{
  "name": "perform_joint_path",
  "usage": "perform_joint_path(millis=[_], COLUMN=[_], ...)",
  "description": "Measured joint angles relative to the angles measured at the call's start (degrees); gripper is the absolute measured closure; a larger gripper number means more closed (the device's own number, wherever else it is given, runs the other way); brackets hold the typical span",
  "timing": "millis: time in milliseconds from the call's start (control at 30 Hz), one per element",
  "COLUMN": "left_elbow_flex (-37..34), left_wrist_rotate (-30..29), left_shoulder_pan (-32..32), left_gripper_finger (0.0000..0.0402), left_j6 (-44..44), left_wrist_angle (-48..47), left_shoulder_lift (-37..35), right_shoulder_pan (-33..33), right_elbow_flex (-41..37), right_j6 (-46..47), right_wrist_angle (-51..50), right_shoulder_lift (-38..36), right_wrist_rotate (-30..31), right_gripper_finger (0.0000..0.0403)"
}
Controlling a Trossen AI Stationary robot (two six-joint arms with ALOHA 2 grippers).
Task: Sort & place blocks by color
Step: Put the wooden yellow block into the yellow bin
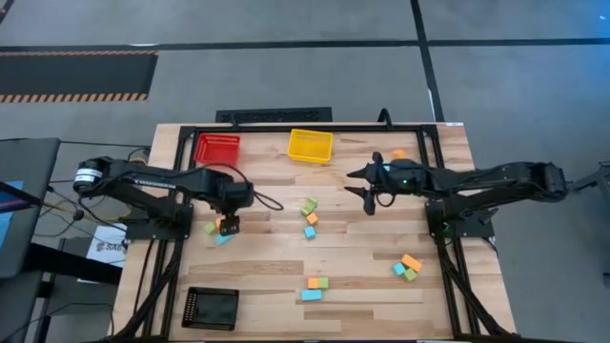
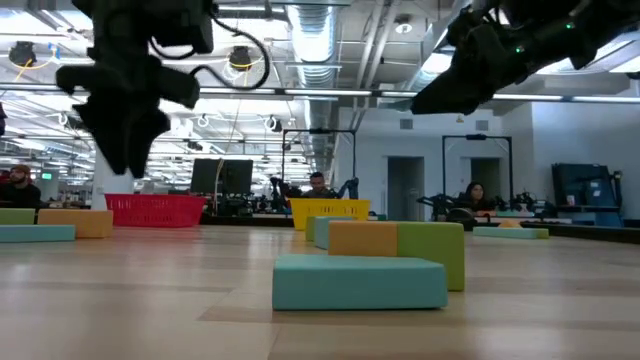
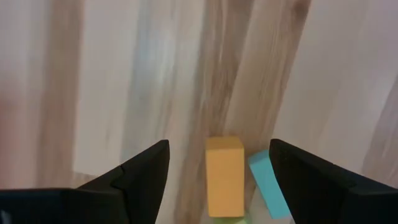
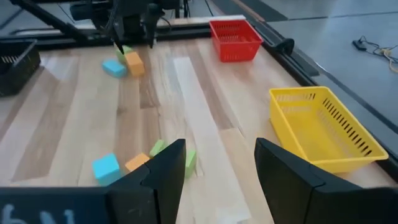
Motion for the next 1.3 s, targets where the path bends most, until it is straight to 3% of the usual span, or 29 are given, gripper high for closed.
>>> perform_joint_path(millis=[367,667,800,933,1133,1300], left_elbow_flex=[-8.5,-9.1,-9.1,-8.8,-6.2,-2.2], left_wrist_rotate=[4.0,2.4,-0.1,1.4,1.4,0.8], left_shoulder_pan=[-2.0,-1.9,-1.9,-1.9,-1.9,0.6], left_gripper_finger=[0.0136,0.0141,0.0165,0.0203,0.0303,0.0302], left_j6=[-6.6,-6.9,-6.9,-6.7,-4.7,-2.4], left_wrist_angle=[5.0,7.0,8.5,10.6,9.2,11.0], left_shoulder_lift=[1.8,2.2,5.1,9.6,11.6,8.8], right_shoulder_pan=[0.3,0.3,0.3,0.3,0.3,0.3], right_elbow_flex=[0.1,0.1,0.1,0.1,0.1,0.1], right_j6=[-0.1,0.0,0.0,0.0,0.8,7.9], right_wrist_angle=[0.2,0.1,0.2,1.2,3.5,3.3], right_shoulder_lift=[2.5,2.2,2.2,2.2,2.2,2.2], right_wrist_rotate=[-0.1,-0.1,-0.1,-0.1,-0.1,-0.2], right_gripper_finger=[0.0191,0.0191,0.0193,0.0195,0.0197,0.0204])
